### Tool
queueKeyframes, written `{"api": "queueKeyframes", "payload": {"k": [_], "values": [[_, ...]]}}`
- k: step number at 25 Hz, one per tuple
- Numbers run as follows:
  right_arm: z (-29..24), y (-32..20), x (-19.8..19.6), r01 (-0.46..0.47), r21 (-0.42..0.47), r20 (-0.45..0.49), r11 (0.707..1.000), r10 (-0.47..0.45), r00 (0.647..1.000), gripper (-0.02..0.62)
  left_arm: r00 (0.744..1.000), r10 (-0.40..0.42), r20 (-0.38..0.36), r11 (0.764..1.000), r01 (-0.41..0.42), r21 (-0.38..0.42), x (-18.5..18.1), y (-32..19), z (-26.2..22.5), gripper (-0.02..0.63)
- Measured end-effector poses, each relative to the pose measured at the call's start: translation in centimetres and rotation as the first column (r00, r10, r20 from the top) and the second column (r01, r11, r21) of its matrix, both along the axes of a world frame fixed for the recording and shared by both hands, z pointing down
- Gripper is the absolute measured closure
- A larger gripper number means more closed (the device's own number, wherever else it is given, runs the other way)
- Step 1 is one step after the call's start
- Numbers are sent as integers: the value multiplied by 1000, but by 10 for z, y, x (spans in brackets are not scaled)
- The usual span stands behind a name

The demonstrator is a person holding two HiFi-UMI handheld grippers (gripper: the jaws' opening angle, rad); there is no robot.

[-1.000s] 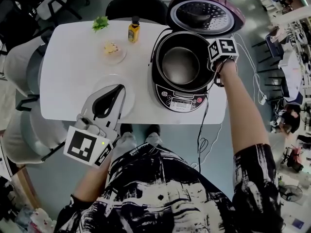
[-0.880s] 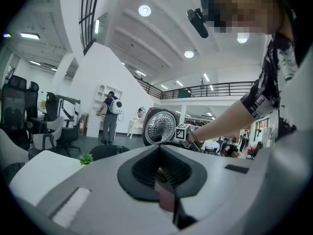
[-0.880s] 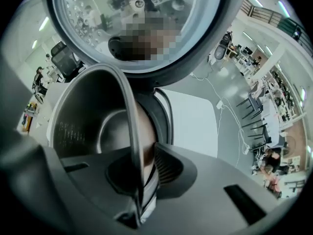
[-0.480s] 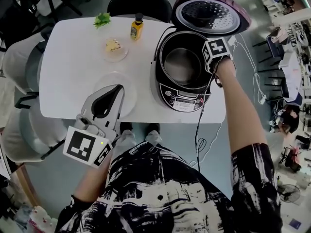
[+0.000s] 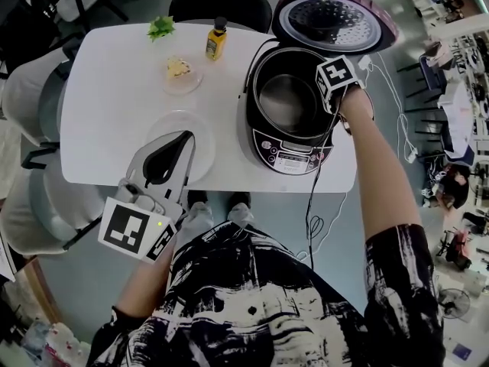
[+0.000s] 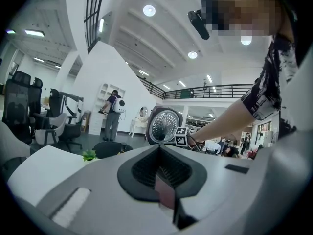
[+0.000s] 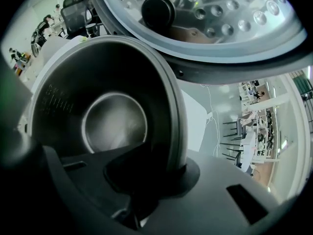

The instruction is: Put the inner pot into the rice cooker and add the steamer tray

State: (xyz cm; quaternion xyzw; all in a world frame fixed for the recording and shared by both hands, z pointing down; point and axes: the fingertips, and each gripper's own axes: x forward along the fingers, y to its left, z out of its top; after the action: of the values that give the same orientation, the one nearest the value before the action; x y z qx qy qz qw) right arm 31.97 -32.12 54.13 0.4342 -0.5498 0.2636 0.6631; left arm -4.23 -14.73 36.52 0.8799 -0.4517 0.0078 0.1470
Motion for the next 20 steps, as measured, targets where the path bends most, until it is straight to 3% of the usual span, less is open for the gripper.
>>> {"api": "queueKeyframes", "payload": {"k": [9,20], "values": [[-4,6,0,37,-37,-15,999,-38,999,541,1000,4,-7,1000,-4,2,1,0,-2,601],[-10,15,-2,6,-20,66,1000,-5,998,541,999,31,-7,999,-31,17,9,0,-11,601]]}}
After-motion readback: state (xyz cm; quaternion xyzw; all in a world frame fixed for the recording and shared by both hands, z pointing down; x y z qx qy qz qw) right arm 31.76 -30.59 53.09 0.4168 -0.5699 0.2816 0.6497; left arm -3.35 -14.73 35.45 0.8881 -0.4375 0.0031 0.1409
